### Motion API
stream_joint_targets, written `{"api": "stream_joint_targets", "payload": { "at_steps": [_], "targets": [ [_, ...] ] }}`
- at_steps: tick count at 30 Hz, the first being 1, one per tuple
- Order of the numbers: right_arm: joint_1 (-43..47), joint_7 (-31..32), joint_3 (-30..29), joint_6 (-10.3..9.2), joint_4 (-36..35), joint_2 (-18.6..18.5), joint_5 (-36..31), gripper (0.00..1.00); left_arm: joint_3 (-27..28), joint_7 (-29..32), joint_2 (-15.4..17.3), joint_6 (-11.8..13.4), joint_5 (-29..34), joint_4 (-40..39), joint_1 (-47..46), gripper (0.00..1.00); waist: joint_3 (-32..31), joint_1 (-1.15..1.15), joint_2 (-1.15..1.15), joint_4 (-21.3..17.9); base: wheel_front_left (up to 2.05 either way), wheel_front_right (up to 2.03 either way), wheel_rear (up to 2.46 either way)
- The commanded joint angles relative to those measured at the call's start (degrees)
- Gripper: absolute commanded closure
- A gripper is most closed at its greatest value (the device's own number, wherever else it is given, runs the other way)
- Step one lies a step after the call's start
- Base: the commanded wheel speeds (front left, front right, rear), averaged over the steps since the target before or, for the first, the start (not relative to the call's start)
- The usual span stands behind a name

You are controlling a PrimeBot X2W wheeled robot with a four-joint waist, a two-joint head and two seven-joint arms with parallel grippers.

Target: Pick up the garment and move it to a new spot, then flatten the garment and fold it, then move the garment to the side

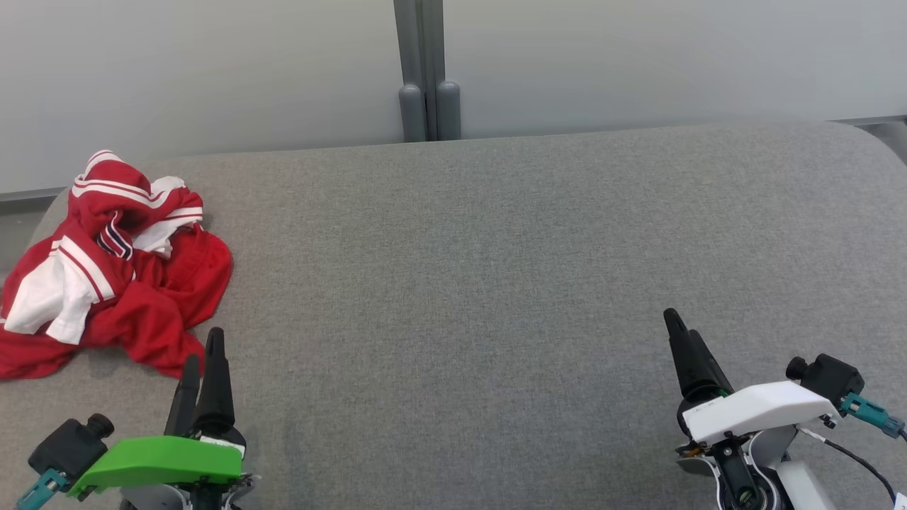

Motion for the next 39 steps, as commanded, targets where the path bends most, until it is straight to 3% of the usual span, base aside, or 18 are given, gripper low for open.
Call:
{"api": "stream_joint_targets", "payload": {
  "at_steps": [1,8,39],
  "targets": [
    [-1.24,-0.62,0.47,0.03,-1.09,-0.32,-2.63,0.0,-0.37,-0.57,0.29,0.59,2.43,-1.34,-0.16,0.0,-0.03,0.0,0.0,-0.01,0.0,0.0,0.0],
    [-1.17,-2.01,2.82,0.03,-0.31,-0.35,-9.77,0.0,-1.97,-1.99,0.32,1.77,9.08,-2.67,0.57,0.0,-0.27,0.0,0.0,-0.05,0.0,0.0,0.0],
    [-1.47,-7.28,9.55,0.04,-1.03,-0.47,-30.03,0.0,-5.13,-7.23,0.48,1.55,31.19,-6.58,3.05,0.0,-0.61,0.0,0.0,-0.6,0.0,0.0,0.0]
  ]
}}
